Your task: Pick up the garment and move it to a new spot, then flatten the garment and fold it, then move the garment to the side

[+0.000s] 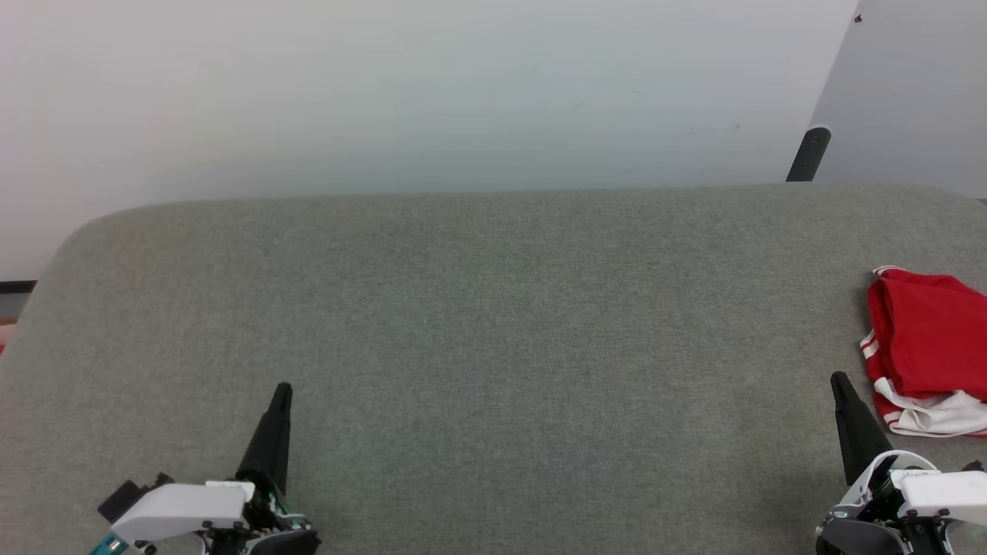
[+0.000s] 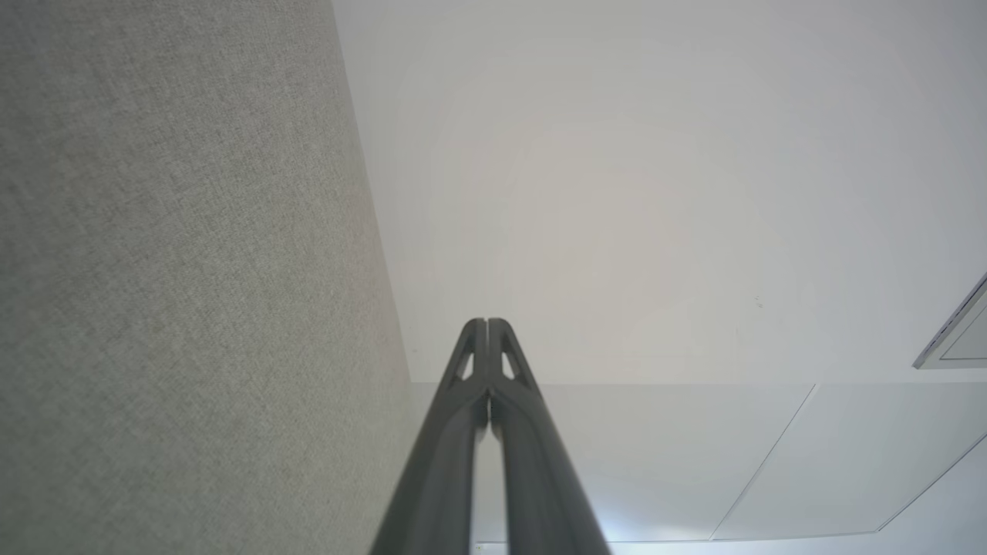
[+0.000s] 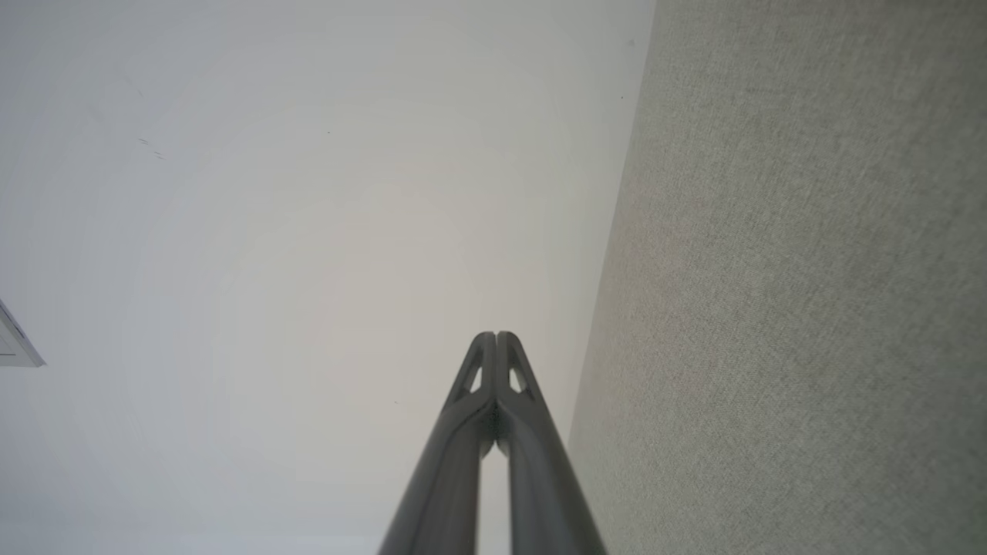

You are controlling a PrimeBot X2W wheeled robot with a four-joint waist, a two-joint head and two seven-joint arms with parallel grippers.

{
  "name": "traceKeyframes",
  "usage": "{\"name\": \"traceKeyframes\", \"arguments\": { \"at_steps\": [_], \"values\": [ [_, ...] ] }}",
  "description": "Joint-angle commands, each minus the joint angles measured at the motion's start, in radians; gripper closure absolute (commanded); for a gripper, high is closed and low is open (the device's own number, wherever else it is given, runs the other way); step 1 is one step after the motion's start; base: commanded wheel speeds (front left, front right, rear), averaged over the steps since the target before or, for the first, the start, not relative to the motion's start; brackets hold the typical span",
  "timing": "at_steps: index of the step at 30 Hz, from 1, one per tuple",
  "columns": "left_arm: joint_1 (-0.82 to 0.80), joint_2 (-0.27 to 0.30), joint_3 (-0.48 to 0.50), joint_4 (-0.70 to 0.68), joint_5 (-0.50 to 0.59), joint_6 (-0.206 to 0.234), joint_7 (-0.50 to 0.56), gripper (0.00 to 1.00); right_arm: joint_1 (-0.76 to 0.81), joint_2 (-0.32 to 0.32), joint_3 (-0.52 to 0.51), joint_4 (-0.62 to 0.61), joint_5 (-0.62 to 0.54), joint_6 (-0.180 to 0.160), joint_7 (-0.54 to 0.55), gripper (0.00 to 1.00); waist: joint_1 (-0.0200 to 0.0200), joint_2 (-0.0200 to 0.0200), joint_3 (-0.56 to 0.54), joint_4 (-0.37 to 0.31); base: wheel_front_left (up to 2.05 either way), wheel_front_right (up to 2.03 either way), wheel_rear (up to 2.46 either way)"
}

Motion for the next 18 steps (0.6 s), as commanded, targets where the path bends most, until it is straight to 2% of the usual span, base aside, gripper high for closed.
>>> {"name": "traceKeyframes", "arguments": {
  "at_steps": [1,18],
  "values": [
    [-0.009,0.000,0.002,-0.001,-0.003,-0.005,0.001,1.00,-0.002,0.002,0.001,0.000,0.005,0.000,0.001,1.00,0.0000,-0.0001,0.000,0.000,0.00,0.00,0.00],
    [-0.009,0.000,0.002,-0.001,-0.003,-0.005,0.001,1.00,-0.002,0.002,0.001,0.000,0.005,0.000,0.001,1.00,0.0000,-0.0001,0.000,0.000,0.00,0.00,0.00]
  ]
}}
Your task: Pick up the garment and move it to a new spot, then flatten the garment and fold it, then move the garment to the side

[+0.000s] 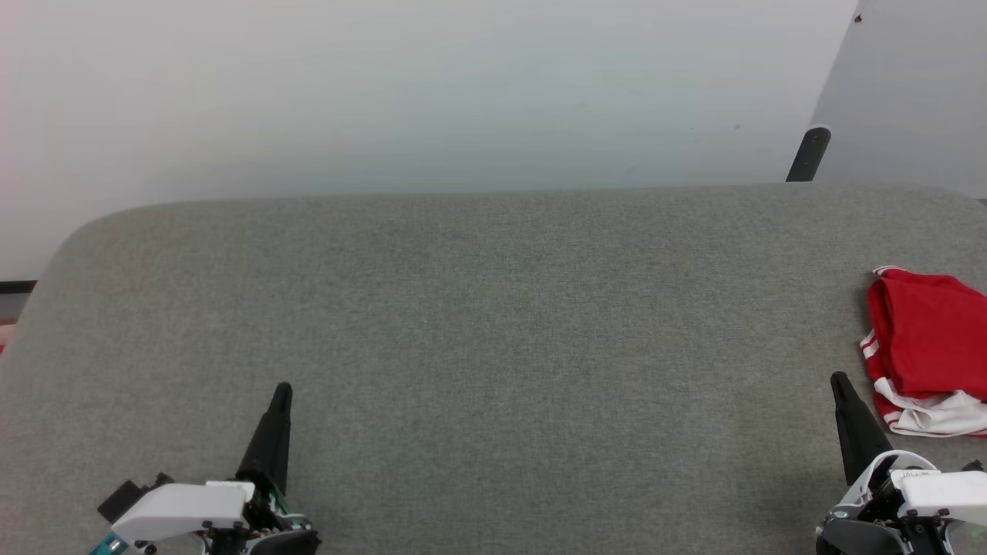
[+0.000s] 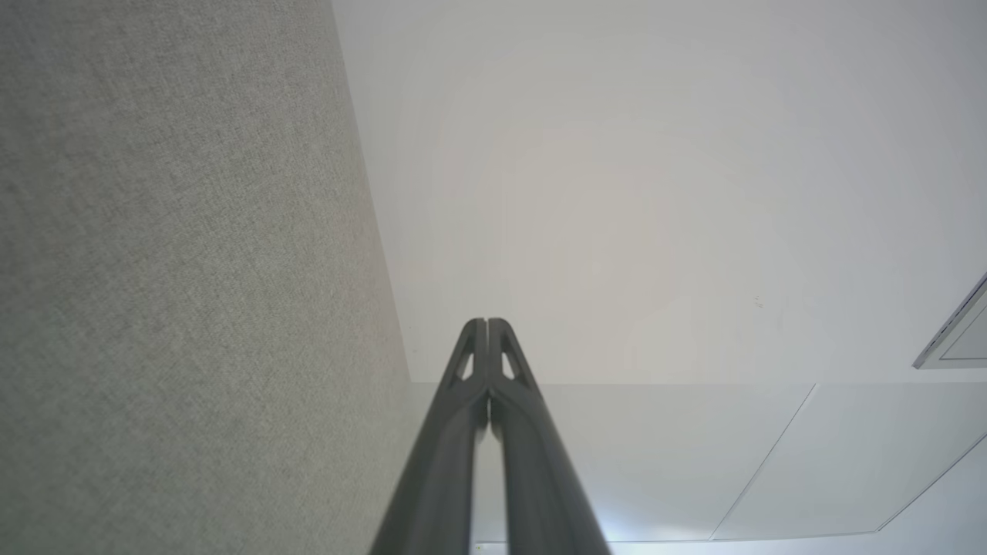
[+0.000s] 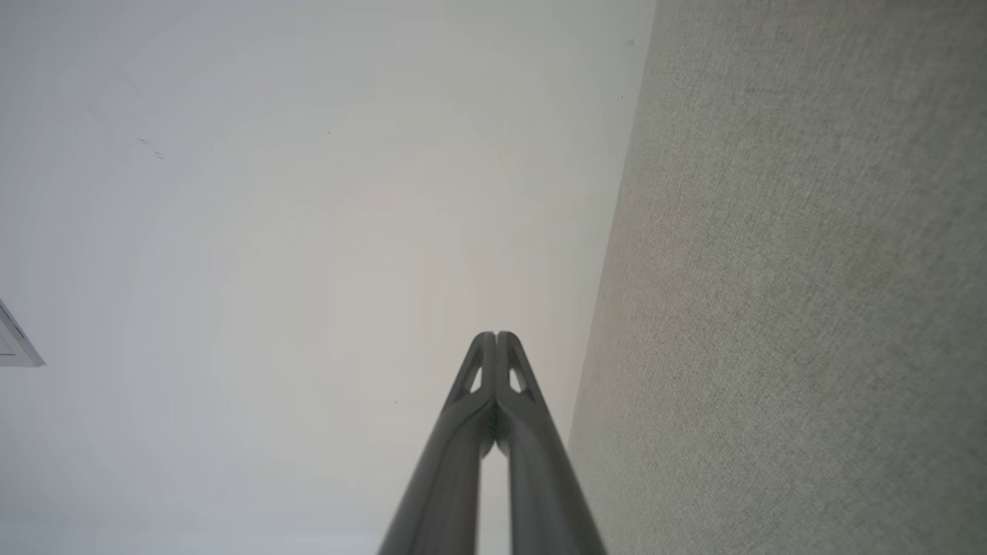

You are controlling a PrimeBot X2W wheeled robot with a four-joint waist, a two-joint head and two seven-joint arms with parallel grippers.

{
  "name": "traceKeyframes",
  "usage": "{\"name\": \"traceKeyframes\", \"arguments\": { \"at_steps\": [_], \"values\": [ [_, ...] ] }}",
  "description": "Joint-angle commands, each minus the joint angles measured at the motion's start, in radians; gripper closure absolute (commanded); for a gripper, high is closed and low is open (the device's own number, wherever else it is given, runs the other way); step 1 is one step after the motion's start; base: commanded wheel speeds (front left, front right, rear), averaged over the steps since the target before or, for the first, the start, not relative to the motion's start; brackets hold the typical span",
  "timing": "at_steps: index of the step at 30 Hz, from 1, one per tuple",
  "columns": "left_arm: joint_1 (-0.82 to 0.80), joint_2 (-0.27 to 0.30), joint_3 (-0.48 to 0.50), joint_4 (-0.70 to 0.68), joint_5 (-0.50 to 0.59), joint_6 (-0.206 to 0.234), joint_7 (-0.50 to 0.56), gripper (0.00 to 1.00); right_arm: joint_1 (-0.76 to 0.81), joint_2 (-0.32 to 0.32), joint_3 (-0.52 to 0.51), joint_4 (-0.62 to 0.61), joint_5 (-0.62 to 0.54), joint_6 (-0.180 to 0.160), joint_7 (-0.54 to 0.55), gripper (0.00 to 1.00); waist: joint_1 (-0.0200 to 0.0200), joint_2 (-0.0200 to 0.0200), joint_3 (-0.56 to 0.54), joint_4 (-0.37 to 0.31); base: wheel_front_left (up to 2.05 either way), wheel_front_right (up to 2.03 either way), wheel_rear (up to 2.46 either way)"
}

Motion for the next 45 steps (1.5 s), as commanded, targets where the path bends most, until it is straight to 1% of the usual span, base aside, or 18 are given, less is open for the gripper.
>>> {"name": "traceKeyframes", "arguments": {
  "at_steps": [1,45],
  "values": [
    [-0.009,0.000,0.002,-0.001,-0.003,-0.005,0.001,1.00,-0.002,0.002,0.001,0.000,0.005,0.000,0.001,1.00,0.0000,-0.0001,0.000,0.000,0.00,0.00,0.00],
    [-0.009,0.000,0.002,-0.001,-0.004,-0.005,0.001,1.00,-0.002,0.002,0.001,0.000,0.005,0.000,0.000,1.00,0.0000,-0.0001,0.000,0.000,0.00,0.00,0.00]
  ]
}}
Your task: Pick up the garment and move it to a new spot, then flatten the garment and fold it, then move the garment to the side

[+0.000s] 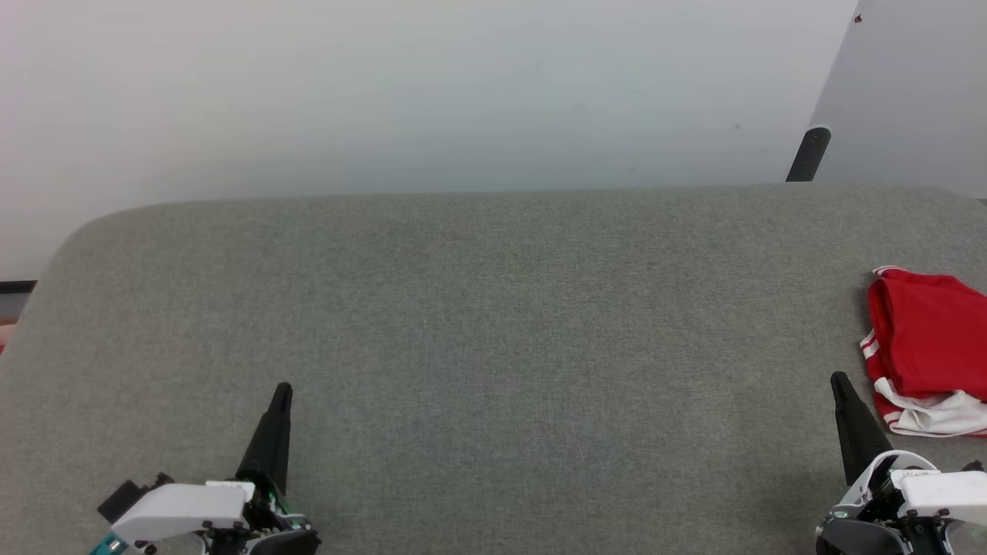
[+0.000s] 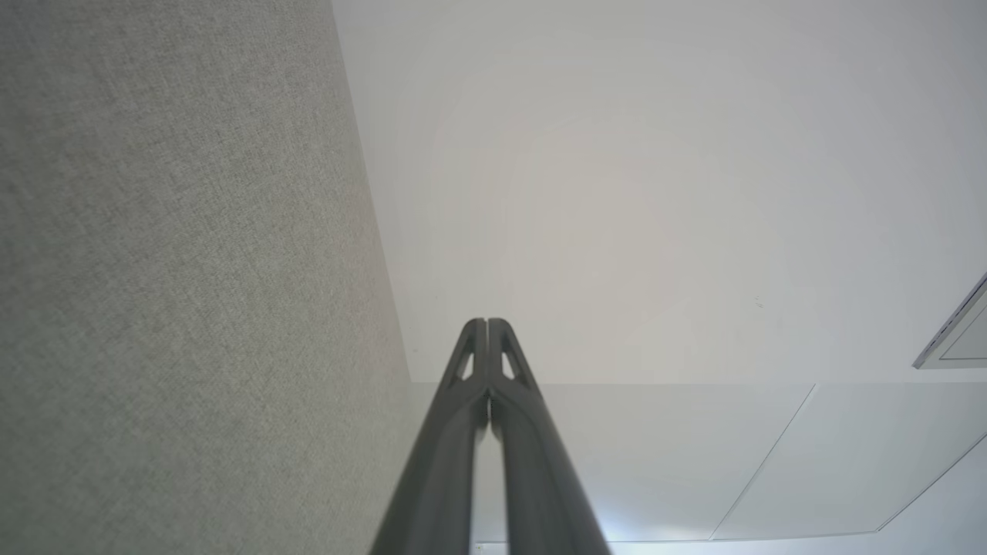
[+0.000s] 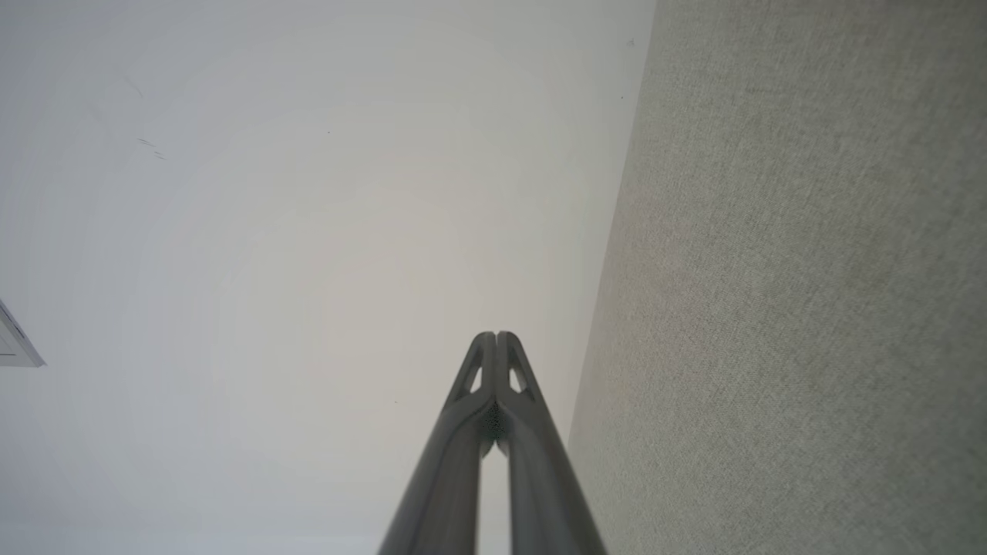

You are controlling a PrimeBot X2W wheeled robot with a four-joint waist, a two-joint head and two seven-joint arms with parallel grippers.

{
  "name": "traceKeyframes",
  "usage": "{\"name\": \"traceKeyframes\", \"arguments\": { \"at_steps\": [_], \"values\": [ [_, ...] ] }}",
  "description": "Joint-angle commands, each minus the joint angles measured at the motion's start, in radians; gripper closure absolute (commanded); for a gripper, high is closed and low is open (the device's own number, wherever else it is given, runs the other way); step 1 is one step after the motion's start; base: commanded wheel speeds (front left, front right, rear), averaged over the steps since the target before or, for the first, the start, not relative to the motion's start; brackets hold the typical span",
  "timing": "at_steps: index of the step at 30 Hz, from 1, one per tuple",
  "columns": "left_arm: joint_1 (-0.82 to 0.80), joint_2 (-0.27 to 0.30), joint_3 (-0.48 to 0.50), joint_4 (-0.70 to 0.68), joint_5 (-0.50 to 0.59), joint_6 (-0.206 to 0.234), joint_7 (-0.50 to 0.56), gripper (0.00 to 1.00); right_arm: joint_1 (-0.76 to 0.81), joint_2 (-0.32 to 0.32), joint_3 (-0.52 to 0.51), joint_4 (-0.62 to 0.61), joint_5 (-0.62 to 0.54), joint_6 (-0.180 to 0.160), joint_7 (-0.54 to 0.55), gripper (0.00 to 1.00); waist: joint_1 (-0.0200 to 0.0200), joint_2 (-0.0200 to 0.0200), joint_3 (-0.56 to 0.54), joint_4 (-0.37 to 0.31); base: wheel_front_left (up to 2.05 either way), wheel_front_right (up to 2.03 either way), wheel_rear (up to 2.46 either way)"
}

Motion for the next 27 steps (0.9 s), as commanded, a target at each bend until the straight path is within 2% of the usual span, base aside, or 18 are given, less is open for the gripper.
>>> {"name": "traceKeyframes", "arguments": {
  "at_steps": [1,27],
  "values": [
    [-0.009,0.000,0.002,-0.001,-0.004,-0.005,0.001,1.00,-0.002,0.002,0.001,0.000,0.005,0.000,0.000,1.00,0.0000,0.0000,0.000,0.000,0.00,0.00,0.00],
    [-0.009,0.000,0.002,-0.001,-0.004,-0.005,0.001,1.00,-0.002,0.002,0.001,0.000,0.005,0.000,0.001,1.00,0.0000,0.0000,0.000,0.000,0.00,0.00,0.00]
  ]
}}
